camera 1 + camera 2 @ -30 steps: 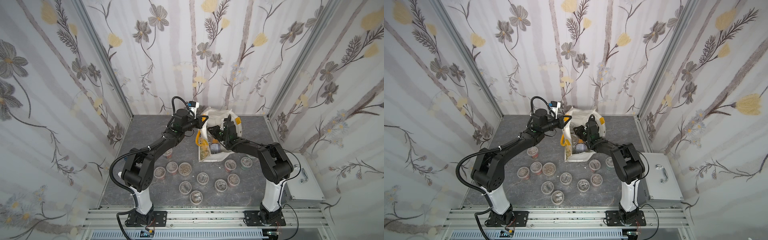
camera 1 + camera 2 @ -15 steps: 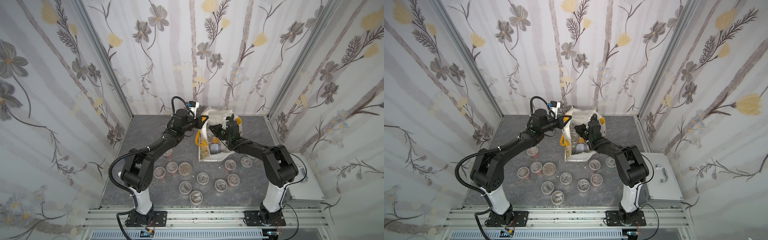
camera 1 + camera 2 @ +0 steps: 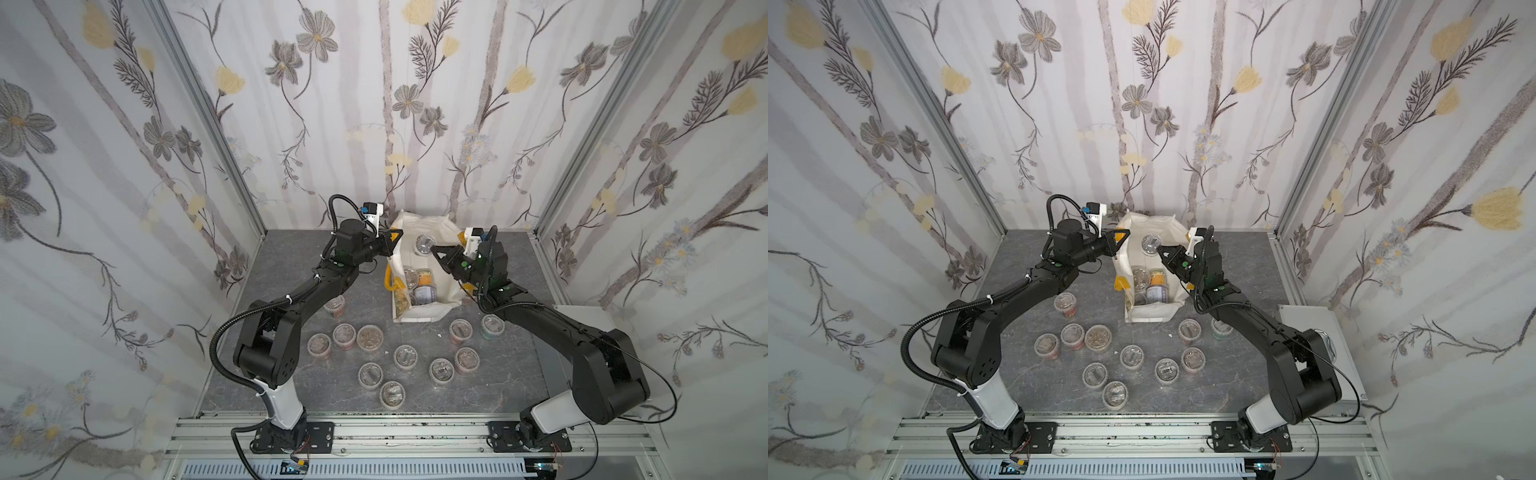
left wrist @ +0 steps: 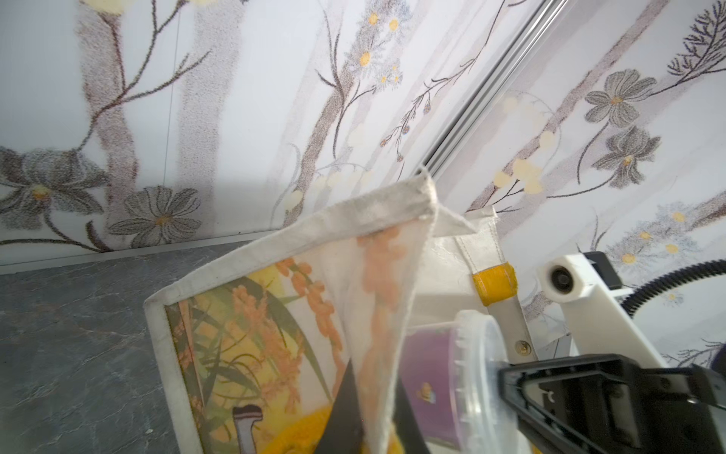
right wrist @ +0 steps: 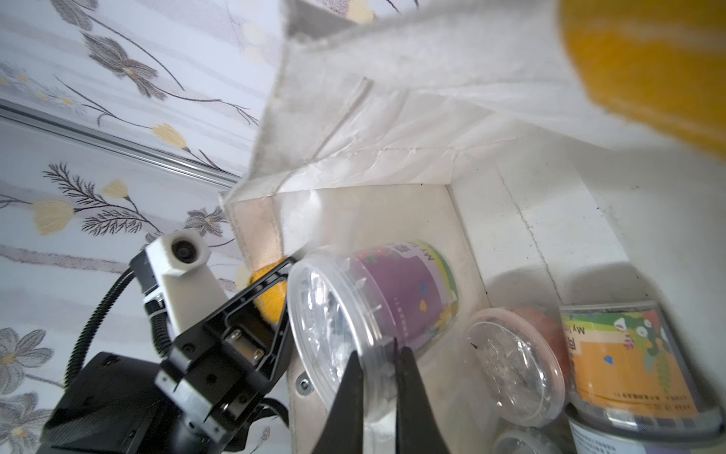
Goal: Take out the seed jars from the canvas bag
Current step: Pick up the seed jar from the canvas bag, then place the seed jar at the center of the board.
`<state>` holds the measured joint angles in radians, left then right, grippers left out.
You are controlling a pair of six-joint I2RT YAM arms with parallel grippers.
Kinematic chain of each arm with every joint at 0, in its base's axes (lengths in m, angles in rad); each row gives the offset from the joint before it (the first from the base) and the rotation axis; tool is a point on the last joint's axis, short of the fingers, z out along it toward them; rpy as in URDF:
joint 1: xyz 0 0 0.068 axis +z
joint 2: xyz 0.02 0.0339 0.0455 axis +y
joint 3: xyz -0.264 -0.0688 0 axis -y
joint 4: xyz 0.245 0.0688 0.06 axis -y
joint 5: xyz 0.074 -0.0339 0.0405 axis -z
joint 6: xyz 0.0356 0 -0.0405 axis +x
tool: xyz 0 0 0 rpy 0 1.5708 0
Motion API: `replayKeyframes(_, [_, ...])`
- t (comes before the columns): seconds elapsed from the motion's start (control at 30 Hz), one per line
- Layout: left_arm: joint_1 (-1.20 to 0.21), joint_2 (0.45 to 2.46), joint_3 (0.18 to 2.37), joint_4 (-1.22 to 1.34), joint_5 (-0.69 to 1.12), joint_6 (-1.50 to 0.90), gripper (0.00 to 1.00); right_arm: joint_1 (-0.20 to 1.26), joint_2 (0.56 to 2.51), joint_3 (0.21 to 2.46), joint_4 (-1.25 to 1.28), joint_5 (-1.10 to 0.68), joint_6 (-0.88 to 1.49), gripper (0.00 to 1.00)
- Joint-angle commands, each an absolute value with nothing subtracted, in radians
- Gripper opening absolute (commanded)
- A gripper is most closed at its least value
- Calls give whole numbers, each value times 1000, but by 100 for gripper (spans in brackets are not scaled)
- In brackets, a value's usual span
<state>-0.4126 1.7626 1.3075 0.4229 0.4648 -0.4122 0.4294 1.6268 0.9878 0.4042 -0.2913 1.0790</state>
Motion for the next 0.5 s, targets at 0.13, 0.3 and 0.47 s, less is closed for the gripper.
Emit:
replayKeyframes(0.13, [-398,1750,1305,504,448,-410,0,344,1443,937,255,-451,1056,9])
replayKeyframes(0.3, [-395,1763,1315,502,442,-418,0,226,1329,920,185,-572,1049,9])
replayKeyframes(0.47, [-393,1780,1345,497,440,-421,0,39,1260,912,53,-636,970,9])
